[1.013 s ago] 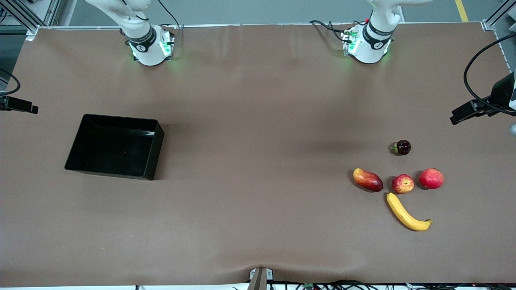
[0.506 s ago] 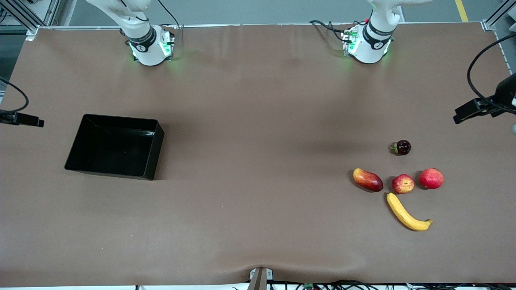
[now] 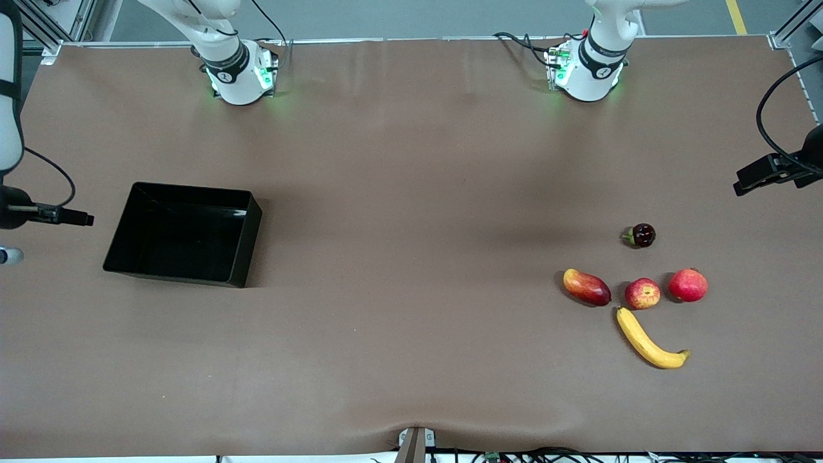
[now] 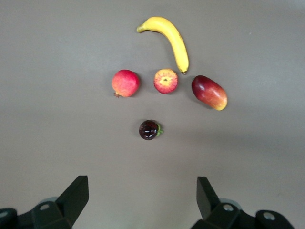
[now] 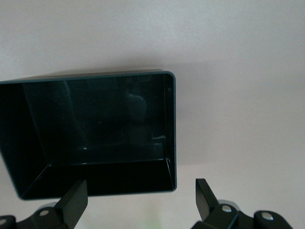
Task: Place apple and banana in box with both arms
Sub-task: 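Lower the right gripper beside the black box's rim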
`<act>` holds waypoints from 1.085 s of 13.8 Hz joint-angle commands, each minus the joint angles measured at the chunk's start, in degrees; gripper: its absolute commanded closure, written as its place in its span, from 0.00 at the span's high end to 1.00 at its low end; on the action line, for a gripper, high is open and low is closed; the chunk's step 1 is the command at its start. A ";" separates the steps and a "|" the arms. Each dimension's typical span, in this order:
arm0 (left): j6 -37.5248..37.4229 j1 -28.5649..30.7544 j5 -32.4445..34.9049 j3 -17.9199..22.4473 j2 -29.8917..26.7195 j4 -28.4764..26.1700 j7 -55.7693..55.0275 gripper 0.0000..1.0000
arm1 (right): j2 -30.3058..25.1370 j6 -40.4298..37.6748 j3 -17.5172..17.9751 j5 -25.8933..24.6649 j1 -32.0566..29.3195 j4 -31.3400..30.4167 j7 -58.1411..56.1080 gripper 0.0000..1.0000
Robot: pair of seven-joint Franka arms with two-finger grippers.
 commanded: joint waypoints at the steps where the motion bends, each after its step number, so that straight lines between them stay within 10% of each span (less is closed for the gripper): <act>1: -2.09 -0.33 1.73 -0.31 -0.75 0.34 0.13 1.00 | 1.99 2.58 0.85 -0.84 -1.88 -0.06 -1.42 1.00; 13: -9.57 -0.07 1.12 -2.07 -2.42 -0.19 0.05 1.00 | 4.99 22.71 0.94 0.03 -6.90 -17.09 -7.84 1.00; 15: -9.48 -0.16 0.94 -2.07 -2.34 -0.19 0.13 1.00 | 4.72 23.87 0.94 0.03 -6.99 -19.21 -7.93 0.84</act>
